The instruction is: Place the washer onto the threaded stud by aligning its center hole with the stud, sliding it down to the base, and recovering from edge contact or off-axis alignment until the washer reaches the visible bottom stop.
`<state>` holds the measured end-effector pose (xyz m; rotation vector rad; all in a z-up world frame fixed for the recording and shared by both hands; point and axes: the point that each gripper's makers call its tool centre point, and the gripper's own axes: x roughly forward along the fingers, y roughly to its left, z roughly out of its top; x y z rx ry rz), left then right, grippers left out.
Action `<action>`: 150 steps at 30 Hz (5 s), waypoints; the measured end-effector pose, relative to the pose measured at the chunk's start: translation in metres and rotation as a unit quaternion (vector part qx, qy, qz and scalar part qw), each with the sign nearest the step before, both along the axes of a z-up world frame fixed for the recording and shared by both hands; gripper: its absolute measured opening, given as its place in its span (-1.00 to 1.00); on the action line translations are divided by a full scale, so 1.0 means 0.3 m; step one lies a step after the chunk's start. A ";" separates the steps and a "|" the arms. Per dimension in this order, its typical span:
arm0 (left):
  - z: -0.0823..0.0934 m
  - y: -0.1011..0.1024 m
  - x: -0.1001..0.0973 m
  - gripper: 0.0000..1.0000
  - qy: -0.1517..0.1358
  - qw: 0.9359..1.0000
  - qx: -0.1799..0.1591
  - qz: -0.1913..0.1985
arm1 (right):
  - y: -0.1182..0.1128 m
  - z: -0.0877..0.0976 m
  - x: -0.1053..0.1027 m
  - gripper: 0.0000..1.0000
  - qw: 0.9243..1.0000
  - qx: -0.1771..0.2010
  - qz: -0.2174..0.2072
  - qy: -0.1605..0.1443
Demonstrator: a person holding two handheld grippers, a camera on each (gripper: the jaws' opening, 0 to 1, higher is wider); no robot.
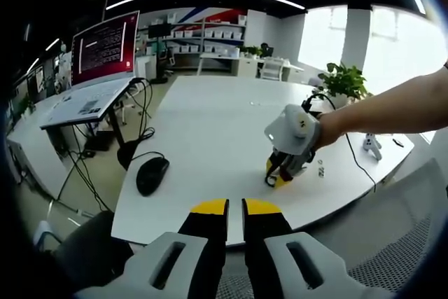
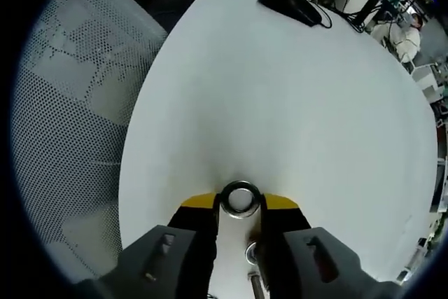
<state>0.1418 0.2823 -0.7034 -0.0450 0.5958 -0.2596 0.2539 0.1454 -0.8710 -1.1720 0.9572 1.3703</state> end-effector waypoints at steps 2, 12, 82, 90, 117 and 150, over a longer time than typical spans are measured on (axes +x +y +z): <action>0.000 0.000 0.000 -0.90 0.000 1.000 0.000 0.000 | 0.001 0.002 -0.004 -0.51 1.000 -0.001 -0.001 -0.005; -0.002 -0.002 -0.001 -0.90 0.002 1.000 0.000 -0.002 | -0.012 0.021 0.020 -0.55 0.999 0.030 -0.030 -0.009; 0.006 0.010 0.004 -0.90 -0.004 1.000 -0.003 0.014 | 0.243 0.050 -0.237 -0.66 0.993 0.108 -0.022 0.047; 0.097 0.078 0.046 -0.89 -0.094 0.992 -0.020 0.086 | 0.557 0.075 -0.288 -0.92 0.973 0.204 -0.058 0.086; 0.103 0.173 0.059 -0.88 -0.106 0.983 -0.027 0.150 | 0.636 0.005 -0.306 -0.93 0.972 0.210 -0.026 0.105; 0.059 0.110 0.043 -0.98 -0.059 0.995 0.010 0.075 | 0.229 -0.007 -0.197 -0.93 0.978 0.168 -0.111 0.049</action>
